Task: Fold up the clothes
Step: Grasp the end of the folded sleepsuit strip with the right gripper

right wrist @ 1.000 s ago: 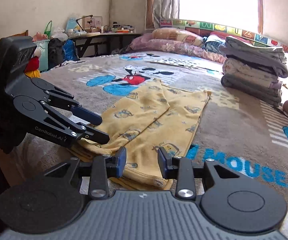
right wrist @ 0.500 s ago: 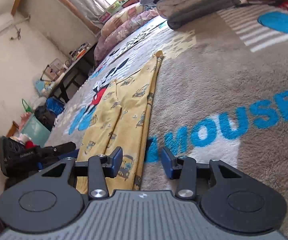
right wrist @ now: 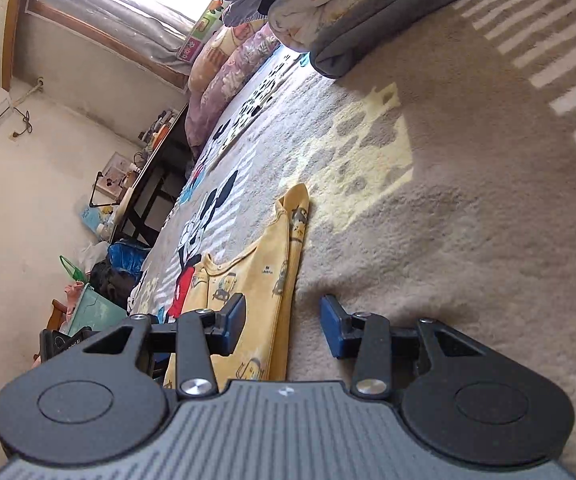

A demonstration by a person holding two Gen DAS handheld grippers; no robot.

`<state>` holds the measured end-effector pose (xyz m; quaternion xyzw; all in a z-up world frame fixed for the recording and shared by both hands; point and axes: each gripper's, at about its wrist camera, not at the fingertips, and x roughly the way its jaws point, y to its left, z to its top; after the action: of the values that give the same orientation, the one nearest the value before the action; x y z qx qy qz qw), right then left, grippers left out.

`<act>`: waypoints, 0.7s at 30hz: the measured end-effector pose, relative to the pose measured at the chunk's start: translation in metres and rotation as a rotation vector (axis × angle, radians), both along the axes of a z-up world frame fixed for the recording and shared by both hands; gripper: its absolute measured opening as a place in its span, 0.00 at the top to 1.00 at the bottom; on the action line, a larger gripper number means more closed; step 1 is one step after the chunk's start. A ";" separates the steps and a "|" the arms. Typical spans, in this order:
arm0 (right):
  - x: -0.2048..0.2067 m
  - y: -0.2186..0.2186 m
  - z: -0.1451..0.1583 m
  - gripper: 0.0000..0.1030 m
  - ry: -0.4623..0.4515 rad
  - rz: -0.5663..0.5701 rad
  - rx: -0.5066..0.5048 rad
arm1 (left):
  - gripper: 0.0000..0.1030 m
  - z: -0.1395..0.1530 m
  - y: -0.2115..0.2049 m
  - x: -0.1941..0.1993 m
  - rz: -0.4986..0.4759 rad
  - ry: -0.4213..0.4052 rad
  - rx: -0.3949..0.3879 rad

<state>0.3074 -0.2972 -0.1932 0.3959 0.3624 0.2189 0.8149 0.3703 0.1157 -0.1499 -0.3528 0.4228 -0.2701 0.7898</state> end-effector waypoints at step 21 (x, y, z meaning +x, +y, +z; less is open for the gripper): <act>0.084 0.001 0.001 0.82 -0.018 0.085 -0.045 | 0.55 -0.003 -0.005 0.038 -0.051 -0.080 -0.004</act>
<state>0.3913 -0.2960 -0.1921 0.3596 0.3763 0.2485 0.8169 0.4086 0.1103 -0.1527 -0.3323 0.3991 -0.3050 0.7983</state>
